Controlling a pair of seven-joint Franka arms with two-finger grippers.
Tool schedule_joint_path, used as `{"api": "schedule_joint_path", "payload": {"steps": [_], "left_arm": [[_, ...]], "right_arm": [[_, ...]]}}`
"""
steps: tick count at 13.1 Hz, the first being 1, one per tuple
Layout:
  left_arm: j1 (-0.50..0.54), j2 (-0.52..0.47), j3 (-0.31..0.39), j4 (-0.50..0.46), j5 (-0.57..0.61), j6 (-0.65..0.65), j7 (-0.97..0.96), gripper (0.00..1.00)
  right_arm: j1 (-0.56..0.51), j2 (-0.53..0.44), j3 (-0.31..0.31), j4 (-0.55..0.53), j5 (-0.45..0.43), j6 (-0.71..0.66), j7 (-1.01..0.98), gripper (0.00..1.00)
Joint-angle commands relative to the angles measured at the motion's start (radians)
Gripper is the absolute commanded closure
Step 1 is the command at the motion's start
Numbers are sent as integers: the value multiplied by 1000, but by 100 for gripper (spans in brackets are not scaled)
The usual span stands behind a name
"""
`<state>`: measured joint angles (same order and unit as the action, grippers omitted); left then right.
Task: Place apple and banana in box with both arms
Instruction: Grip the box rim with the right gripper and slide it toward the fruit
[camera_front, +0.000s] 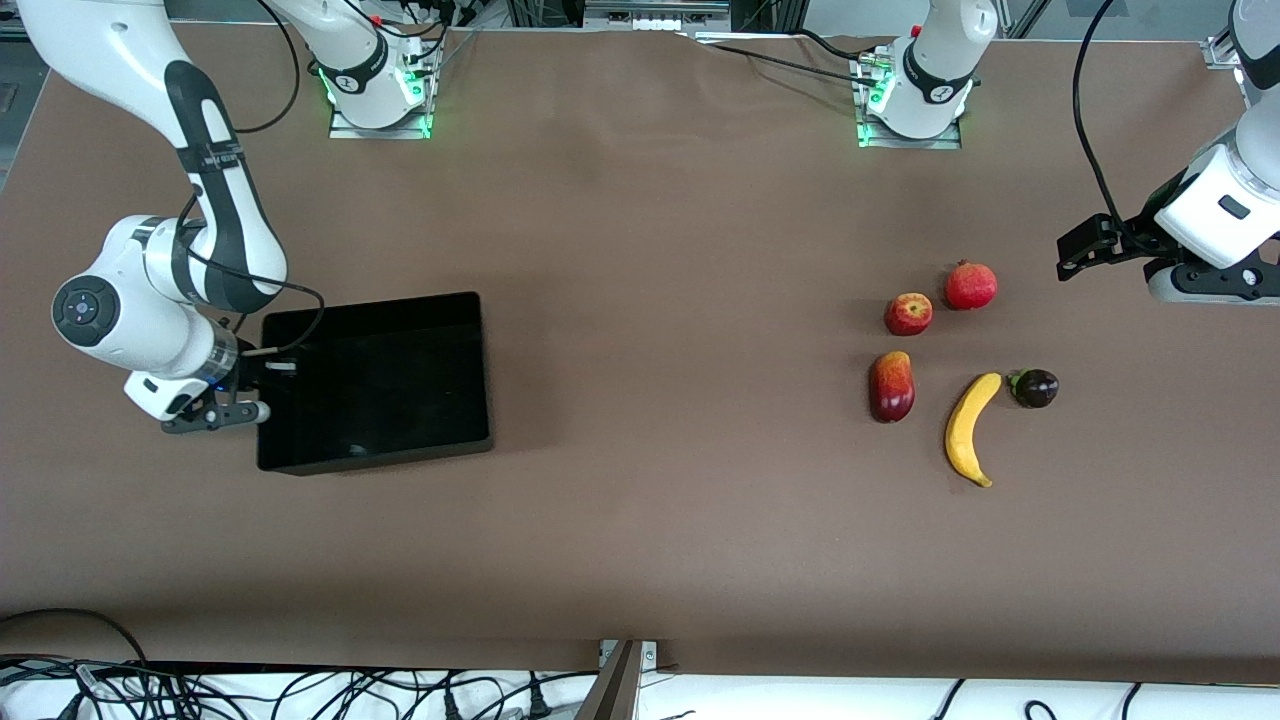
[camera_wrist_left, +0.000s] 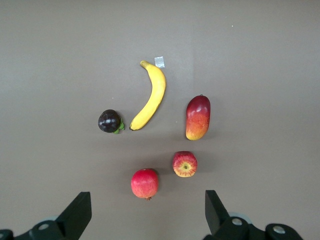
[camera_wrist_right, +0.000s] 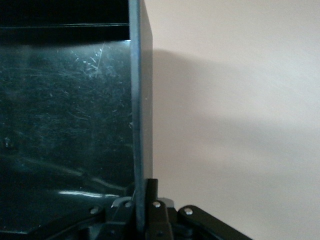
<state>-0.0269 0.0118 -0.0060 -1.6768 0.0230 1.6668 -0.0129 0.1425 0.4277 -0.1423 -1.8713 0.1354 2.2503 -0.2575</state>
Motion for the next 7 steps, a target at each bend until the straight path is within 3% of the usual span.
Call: {"api": "schedule_joint_path", "payload": {"steps": [1,7], "left_arm": [[2,22,-2,43,15,-15,4,0],[2,20,-2,43,15,-19,4,0]], "right_arm": [[72,-15,50,124,47,-116,137,100],[352,81,52,283,50,-140,568,100]]}}
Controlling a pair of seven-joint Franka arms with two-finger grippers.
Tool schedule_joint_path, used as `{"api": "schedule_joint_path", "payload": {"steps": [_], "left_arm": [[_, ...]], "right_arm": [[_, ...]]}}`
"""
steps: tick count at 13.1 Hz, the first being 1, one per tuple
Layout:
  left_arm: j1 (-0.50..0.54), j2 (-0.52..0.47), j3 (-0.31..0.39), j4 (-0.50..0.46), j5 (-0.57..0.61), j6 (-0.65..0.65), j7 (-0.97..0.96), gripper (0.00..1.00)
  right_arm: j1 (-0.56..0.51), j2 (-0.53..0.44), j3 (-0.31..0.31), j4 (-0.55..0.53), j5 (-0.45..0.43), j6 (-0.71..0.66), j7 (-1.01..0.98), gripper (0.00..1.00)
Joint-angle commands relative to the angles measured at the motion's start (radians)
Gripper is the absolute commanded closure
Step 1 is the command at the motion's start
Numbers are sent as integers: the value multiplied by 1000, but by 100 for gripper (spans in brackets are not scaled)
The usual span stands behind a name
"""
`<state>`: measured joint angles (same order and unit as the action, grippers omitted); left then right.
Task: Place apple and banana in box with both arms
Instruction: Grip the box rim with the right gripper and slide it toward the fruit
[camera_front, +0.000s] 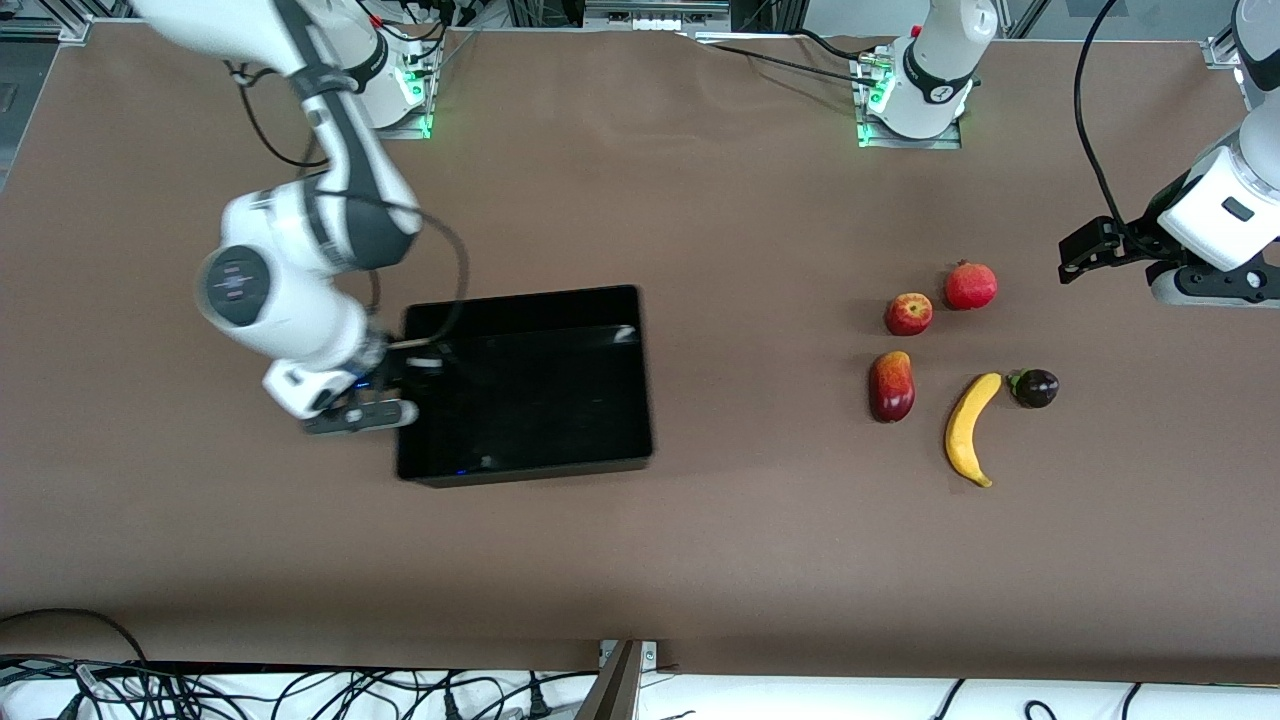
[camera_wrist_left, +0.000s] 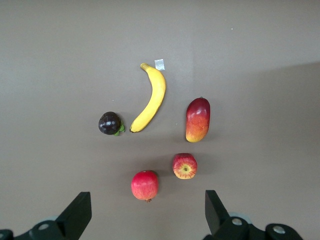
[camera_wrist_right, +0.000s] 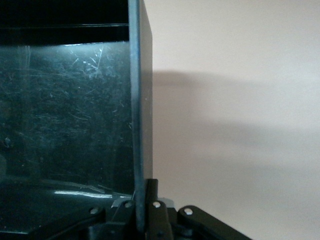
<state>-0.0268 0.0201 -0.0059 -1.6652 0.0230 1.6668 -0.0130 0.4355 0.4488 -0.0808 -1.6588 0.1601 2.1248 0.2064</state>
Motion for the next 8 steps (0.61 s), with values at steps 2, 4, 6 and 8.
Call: {"api": "schedule_joint_path", "payload": {"steps": [2,4,6,8], "left_arm": [[2,14,-2,32,17,-25,4,0],[2,14,-2,30,15,-50,2,0],[1,17,-8,19,15,-119,-7,0],[-10,110,-14,15,15,-180,-2,0]], "right_arm": [[147,147,-8,176,27,-13,256,100],[219,244,-5,275,53,3,381,100],[268,318,-4,324,76,90,432,100],[317,382,-4,347,82,182,505,100]]}}
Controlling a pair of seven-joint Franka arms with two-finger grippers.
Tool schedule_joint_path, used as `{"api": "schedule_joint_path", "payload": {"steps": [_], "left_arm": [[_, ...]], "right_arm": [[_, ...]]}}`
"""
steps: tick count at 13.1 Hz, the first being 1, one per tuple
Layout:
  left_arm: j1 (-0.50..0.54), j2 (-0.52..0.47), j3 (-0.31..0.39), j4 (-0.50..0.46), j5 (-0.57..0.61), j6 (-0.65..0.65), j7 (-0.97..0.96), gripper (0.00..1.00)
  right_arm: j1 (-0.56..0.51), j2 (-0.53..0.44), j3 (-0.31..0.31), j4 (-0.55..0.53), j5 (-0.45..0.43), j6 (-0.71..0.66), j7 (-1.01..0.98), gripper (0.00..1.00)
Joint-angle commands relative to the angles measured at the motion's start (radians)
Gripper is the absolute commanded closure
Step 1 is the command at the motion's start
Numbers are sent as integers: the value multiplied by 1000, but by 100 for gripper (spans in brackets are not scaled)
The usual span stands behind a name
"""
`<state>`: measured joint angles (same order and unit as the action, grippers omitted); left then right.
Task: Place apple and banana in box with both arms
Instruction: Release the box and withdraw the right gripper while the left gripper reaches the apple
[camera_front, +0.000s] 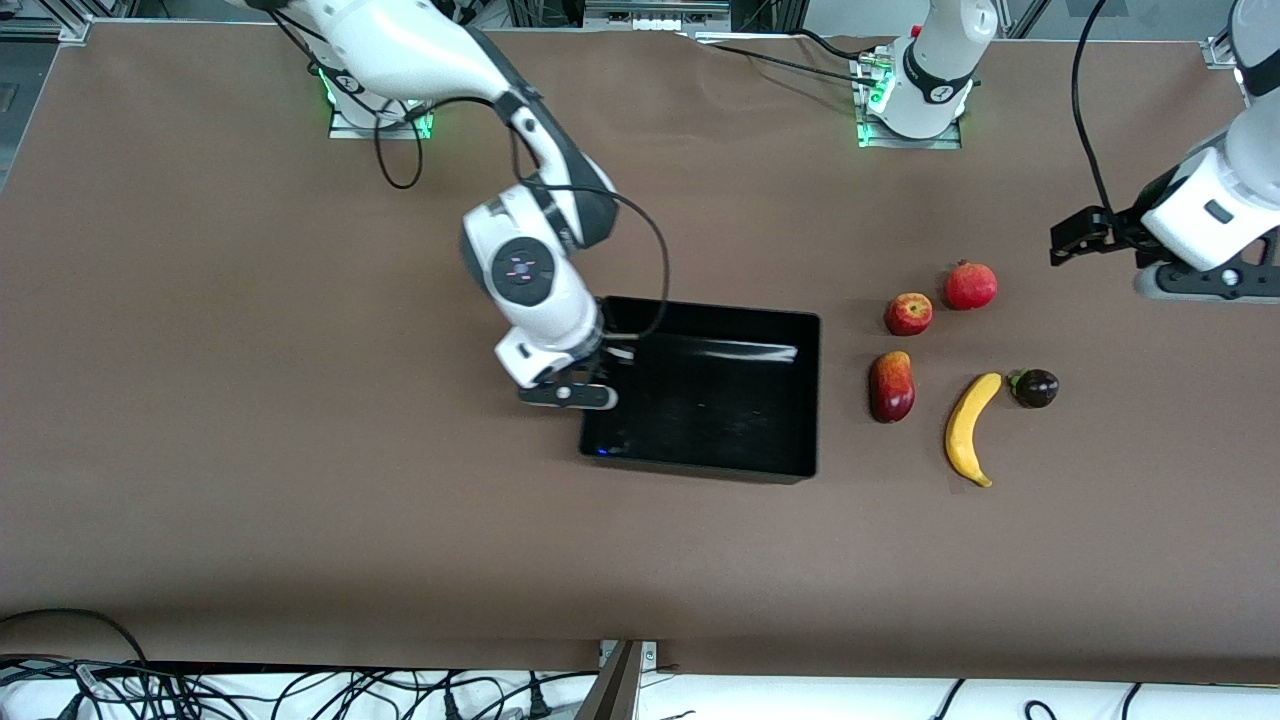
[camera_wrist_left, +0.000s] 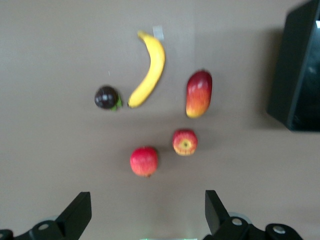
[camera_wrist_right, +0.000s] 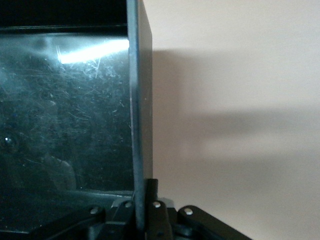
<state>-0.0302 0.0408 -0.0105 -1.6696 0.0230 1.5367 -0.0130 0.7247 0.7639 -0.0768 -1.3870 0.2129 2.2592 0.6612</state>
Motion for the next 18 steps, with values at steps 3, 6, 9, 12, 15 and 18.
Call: {"api": "schedule_joint_path", "payload": {"steps": [3,6,9,12,15,18], "left_arm": [[-7,151,-9,-48,18,64,1,0],[6,105,-11,-295,18,331,11,0],[3,76,-25,-586,0,688,-16,0],[-8,99,-101,-654,0,793,-174,0],[1,125,-117,-691,17,870,-177,0],[-4,152,-118,-789,21,1041,-174,0]], "right_arm": [[67,129,-9,108,30,91,110,100],[85,147,-11,108,22,95,112,100],[97,141,-15,108,11,86,101,52],[111,121,-18,108,-32,74,95,0],[102,43,-61,126,-32,-67,60,0],[30,-99,-115,128,-24,-260,-118,0]]}}
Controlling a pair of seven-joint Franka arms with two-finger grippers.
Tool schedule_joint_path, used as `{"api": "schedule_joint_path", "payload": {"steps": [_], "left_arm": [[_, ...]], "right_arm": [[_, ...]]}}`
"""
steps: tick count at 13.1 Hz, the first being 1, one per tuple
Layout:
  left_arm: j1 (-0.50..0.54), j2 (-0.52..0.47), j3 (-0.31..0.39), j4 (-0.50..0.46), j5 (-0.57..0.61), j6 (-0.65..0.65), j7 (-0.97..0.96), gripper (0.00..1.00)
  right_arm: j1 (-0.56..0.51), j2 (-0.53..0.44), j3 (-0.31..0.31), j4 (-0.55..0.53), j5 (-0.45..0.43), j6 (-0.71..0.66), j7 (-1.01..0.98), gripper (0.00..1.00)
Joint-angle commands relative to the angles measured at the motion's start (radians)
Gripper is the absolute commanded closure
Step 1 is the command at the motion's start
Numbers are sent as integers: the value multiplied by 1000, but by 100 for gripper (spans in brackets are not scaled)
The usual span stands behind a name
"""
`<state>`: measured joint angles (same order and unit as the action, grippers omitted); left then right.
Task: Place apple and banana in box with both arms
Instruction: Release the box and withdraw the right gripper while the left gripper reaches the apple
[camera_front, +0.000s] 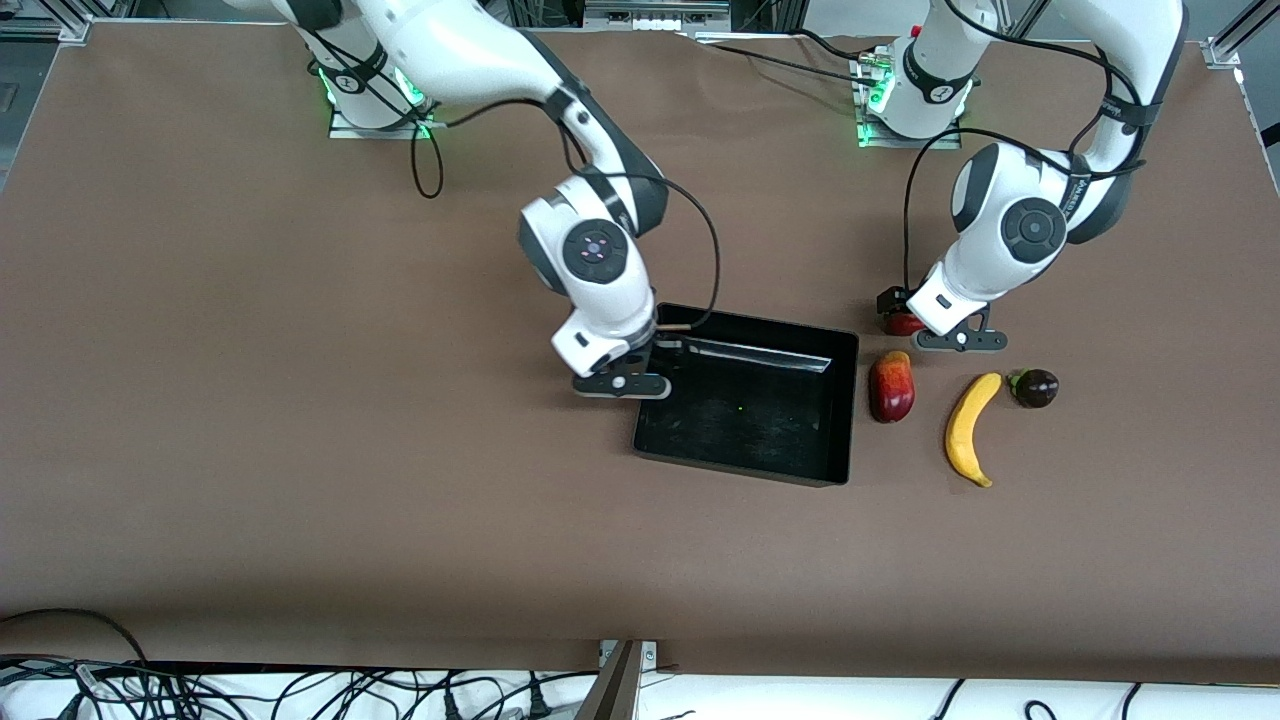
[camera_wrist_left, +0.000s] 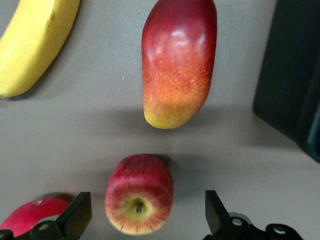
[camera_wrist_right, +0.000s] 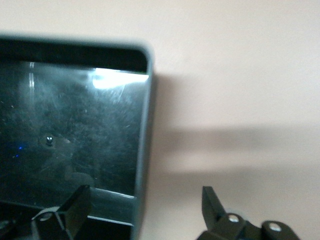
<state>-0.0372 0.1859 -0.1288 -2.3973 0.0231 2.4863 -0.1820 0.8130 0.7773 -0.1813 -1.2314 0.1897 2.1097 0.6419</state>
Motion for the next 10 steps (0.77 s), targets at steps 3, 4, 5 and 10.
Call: {"api": "schedule_joint_path", "payload": {"steps": [3,4,5,10], "left_arm": [[11,33,-2,-66,80,100,-10,0],[11,44,-2,-65,80,92,-8,11],[11,65,-2,-60,80,91,-16,55],[13,34,6,-16,81,25,-11,100]], "right_arm": [[-162,-232,-35,-28,-3,-274,-217,0],[-175,-272,-41,-33,-3,-316,-275,0],[-175,-314,-65,-46,-3,-353,-316,0],[-213,-504,-127,-184,-10,-451,-450,0]]}}
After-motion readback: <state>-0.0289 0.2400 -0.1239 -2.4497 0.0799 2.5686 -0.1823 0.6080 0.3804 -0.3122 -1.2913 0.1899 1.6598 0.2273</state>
